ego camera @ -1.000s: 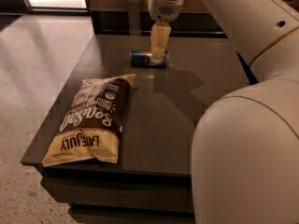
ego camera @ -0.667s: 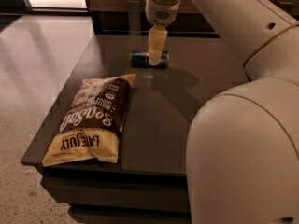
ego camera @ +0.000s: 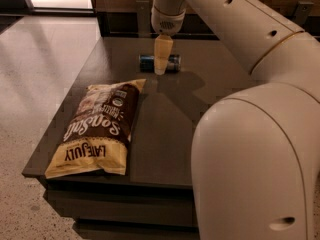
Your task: Place redbull can upright
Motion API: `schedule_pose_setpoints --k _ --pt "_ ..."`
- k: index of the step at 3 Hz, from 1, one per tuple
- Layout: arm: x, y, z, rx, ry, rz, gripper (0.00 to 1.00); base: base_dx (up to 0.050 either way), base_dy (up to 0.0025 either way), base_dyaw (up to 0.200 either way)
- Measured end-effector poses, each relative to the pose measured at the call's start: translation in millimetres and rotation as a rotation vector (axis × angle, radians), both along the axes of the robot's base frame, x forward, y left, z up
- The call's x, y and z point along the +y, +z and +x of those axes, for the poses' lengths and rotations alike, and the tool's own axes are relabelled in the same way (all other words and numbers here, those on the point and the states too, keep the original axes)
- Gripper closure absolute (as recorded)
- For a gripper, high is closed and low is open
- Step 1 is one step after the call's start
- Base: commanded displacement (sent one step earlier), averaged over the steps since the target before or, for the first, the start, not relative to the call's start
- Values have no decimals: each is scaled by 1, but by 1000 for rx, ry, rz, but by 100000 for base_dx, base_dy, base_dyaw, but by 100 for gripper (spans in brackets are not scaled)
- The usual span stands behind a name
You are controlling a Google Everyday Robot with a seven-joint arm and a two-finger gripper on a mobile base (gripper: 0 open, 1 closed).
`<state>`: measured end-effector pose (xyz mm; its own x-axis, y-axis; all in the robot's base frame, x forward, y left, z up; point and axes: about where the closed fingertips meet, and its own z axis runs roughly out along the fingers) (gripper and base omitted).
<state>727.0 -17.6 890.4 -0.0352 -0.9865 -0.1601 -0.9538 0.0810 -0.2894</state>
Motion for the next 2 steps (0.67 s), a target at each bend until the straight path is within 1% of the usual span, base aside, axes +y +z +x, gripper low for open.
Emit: schedule_pose_setpoints --k 1,2 --pt "5 -14 7 -6 31 12 0 0 0 0" --pt "17 -34 17 4 83 19 0 0 0 0"
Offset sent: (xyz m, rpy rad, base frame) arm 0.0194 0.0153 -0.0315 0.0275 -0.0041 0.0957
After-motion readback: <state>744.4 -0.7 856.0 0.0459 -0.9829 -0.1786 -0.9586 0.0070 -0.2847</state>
